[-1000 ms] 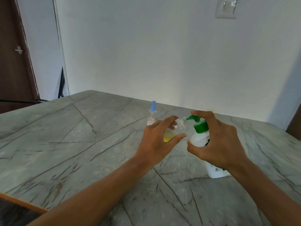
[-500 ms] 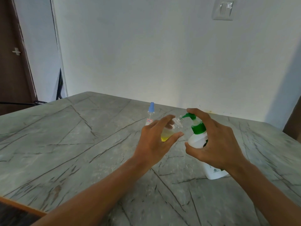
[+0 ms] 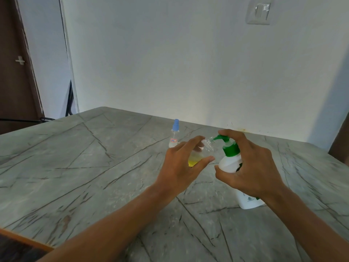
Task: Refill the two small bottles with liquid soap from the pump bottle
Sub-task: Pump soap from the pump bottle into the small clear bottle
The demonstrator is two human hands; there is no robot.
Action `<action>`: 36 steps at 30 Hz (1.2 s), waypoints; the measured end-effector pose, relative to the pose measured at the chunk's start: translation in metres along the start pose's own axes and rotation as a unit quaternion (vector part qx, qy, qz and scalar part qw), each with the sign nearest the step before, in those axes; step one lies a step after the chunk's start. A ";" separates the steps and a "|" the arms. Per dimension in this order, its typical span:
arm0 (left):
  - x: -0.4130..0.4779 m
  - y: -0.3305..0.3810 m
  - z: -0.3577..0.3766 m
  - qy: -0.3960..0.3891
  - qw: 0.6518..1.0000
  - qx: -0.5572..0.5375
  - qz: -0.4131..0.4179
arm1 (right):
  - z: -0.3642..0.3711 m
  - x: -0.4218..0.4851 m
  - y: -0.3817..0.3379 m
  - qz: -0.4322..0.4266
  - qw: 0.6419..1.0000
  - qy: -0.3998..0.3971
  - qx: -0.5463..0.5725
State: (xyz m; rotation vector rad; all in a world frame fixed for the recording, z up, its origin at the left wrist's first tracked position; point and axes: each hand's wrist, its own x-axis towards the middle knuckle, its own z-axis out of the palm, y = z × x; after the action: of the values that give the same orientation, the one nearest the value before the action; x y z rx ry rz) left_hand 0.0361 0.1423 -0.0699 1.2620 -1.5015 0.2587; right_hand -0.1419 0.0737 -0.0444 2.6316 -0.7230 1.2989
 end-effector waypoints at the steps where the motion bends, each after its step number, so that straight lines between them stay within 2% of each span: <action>1: 0.001 0.000 0.000 0.003 1.000 0.000 -0.002 | 0.001 0.000 0.001 -0.002 1.000 -0.003 -0.006; 7: 0.002 -0.001 -0.002 0.004 1.000 0.010 -0.011 | 0.003 0.000 0.002 0.001 0.999 -0.024 -0.026; 25: -0.001 0.003 0.001 -0.009 1.000 0.007 -0.007 | -0.001 0.001 -0.001 0.021 1.000 -0.011 0.015; 36: 0.000 0.004 -0.001 0.010 1.000 0.000 -0.030 | 0.000 0.000 0.000 -0.005 0.999 -0.019 -0.027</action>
State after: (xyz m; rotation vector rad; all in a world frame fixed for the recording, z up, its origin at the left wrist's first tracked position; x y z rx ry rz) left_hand 0.0335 0.1441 -0.0678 1.2987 -1.4443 0.2311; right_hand -0.1418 0.0734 -0.0441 2.6195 -0.7381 1.2128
